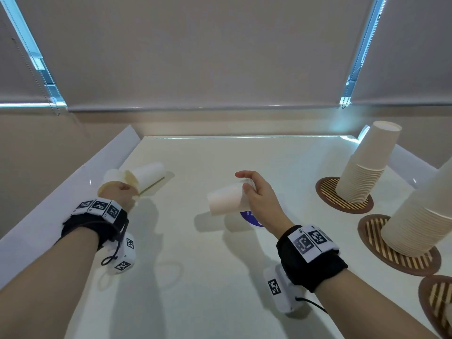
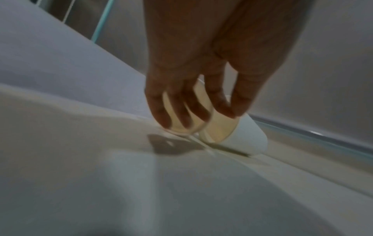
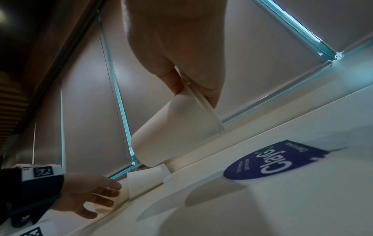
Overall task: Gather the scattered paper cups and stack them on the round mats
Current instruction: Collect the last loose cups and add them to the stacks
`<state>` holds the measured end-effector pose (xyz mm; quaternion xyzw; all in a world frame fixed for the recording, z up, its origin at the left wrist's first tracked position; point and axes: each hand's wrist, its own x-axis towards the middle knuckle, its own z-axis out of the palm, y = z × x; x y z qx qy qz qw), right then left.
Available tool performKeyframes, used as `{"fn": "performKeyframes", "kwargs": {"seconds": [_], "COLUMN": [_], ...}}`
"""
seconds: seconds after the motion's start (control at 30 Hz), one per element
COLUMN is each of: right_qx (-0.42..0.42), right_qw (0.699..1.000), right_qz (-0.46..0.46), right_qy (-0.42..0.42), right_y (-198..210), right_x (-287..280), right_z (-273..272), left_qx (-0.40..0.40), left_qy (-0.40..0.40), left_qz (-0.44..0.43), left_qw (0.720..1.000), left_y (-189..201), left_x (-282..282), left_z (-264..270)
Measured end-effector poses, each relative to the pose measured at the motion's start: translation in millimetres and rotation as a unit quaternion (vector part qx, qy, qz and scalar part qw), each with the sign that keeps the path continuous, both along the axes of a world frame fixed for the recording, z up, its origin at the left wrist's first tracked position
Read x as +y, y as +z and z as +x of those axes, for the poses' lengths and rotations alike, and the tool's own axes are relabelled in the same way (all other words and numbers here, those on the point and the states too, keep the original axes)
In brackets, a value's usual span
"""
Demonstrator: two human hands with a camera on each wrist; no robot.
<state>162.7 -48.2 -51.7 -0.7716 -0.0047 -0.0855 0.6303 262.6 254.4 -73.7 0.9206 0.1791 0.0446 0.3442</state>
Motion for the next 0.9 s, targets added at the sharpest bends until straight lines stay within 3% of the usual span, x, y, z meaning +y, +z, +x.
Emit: {"fn": "performKeyframes", "kwargs": {"seconds": [0.13, 0.23, 0.37, 0.53, 0.7, 0.77, 0.9], "right_qx": [0.013, 0.018, 0.023, 0.013, 0.014, 0.007, 0.005], "right_qw": [1.000, 1.000, 0.999, 0.999, 0.999, 0.999, 0.999], "right_qz": [0.002, -0.015, -0.019, -0.018, -0.033, -0.025, 0.030], "right_qy": [0.005, 0.011, 0.017, 0.034, 0.030, 0.021, -0.012], "right_y": [2.6, 0.7, 2.5, 7.1, 6.1, 4.9, 3.3], "right_x": [-2.0, -3.6, -4.6, -8.0, -10.8, -10.4, -8.7], "right_z": [-8.3, -13.7, -18.8, -16.1, -6.9, -4.9, -9.2], "left_qx": [0.035, -0.047, -0.144, -0.007, -0.120, -0.155, -0.289], "left_qy": [-0.017, 0.014, 0.065, 0.019, 0.056, 0.060, 0.050], "left_qz": [-0.022, 0.045, 0.169, 0.172, 0.201, 0.184, 0.002], "left_qw": [0.999, 0.998, 0.973, 0.985, 0.971, 0.969, 0.956], "left_y": [-0.8, 4.7, 15.5, 5.8, -1.2, 11.4, 45.6], "left_x": [-12.3, -15.6, -9.1, 15.8, 13.0, 3.2, -36.7], "left_z": [-17.3, -22.3, -12.5, 11.6, 10.6, 1.2, -27.5]}}
